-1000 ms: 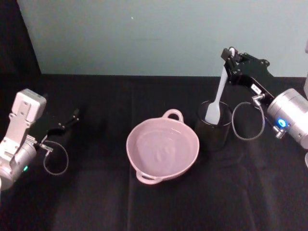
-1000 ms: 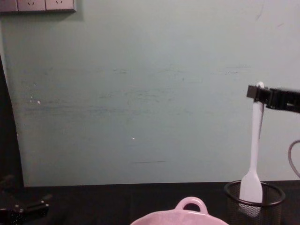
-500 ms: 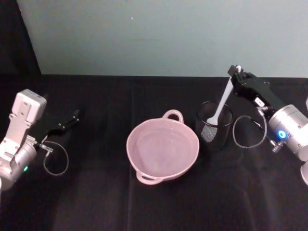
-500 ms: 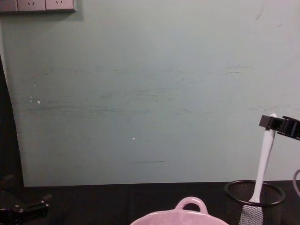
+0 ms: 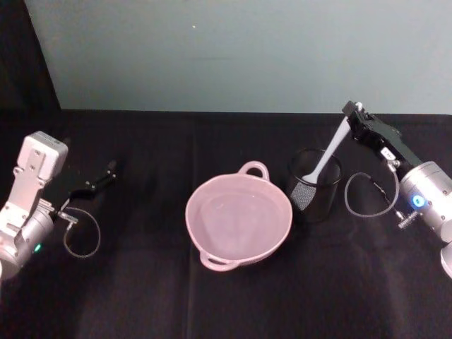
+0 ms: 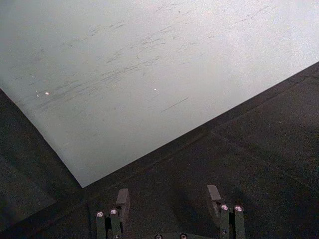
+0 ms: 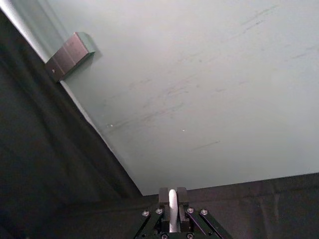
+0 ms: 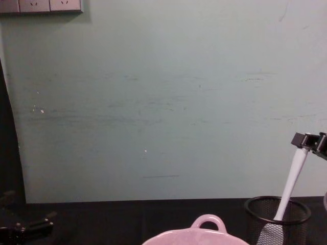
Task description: Use the one hand to pick up the spoon and stir the clear water in the bowl.
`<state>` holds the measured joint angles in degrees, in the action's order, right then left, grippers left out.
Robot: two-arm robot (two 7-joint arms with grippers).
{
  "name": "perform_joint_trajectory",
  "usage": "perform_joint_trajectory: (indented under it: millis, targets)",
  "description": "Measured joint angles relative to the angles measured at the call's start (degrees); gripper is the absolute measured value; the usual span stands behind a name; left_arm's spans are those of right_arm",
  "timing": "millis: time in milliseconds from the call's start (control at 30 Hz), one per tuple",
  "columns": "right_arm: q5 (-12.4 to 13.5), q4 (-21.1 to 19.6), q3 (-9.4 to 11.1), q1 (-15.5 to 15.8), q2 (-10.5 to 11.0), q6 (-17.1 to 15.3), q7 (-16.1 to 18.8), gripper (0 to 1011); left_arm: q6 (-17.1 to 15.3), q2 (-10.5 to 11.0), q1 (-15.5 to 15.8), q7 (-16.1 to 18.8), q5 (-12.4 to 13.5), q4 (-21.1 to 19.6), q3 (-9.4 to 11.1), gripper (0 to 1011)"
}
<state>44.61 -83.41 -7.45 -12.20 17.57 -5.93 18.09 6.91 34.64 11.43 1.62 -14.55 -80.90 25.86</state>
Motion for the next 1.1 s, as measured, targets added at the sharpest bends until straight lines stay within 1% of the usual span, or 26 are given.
perform_joint_trajectory:
  millis: [133,167,200,233,300,367,433,467,500,667,733,767,833,933,967,1067,1100]
  targets:
    - [2.0,1.4,0.3,-0.2,-0.3,0.4,0.7,110,0.0,0.0,0.0,0.0,0.0,0.0,0.0,1011]
    - [2.4,1.7,0.4,-0.2,-0.4,0.4,0.8,134,0.0,0.0,0.0,0.0,0.0,0.0,0.0,1011]
    - [2.7,2.0,0.4,-0.3,-0.5,0.4,0.9,134,0.0,0.0,0.0,0.0,0.0,0.0,0.0,1011]
    - [3.4,2.6,0.5,-0.4,-0.5,0.5,0.9,186,0.0,0.0,0.0,0.0,0.0,0.0,0.0,1011]
    - [3.9,3.0,0.5,-0.5,-0.5,0.5,0.9,224,0.0,0.0,0.0,0.0,0.0,0.0,0.0,1011]
    - [4.4,3.4,0.4,-0.6,-0.4,0.5,0.9,303,0.0,0.0,0.0,0.0,0.0,0.0,0.0,1011]
    - [4.4,3.4,0.2,-0.6,-0.1,0.4,0.7,335,0.0,0.0,0.0,0.0,0.0,0.0,0.0,1011]
    - [4.4,3.1,-0.1,-0.6,0.2,0.4,0.2,405,0.0,0.0,0.0,0.0,0.0,0.0,0.0,1011]
    - [4.2,2.8,-0.4,-0.6,0.6,0.3,-0.2,443,0.0,0.0,0.0,0.0,0.0,0.0,0.0,1011]
    - [4.1,1.7,-0.8,-0.3,1.4,0.2,-1.1,586,0.0,0.0,0.0,0.0,0.0,0.0,0.0,1011]
    - [4.2,1.2,-0.9,0.1,1.8,0.2,-1.5,668,0.0,0.0,0.0,0.0,0.0,0.0,0.0,1011]
    - [4.4,1.0,-0.9,0.4,2.1,0.1,-1.9,684,0.0,0.0,0.0,0.0,0.0,0.0,0.0,1011]
    - [4.6,0.6,-0.9,0.8,2.6,0.1,-2.4,765,0.0,0.0,0.0,0.0,0.0,0.0,0.0,1011]
    - [5.0,0.0,-0.8,1.4,3.0,0.1,-3.0,818,0.0,0.0,0.0,0.0,0.0,0.0,0.0,1011]
    - [5.1,-0.4,-0.7,1.8,3.3,0.2,-3.3,870,0.0,0.0,0.0,0.0,0.0,0.0,0.0,1011]
    - [5.5,-1.2,-0.5,2.5,3.9,0.2,-3.9,958,0.0,0.0,0.0,0.0,0.0,0.0,0.0,1011]
    - [5.7,-1.8,-0.4,3.1,4.2,0.2,-4.3,972,0.0,0.0,0.0,0.0,0.0,0.0,0.0,1011]
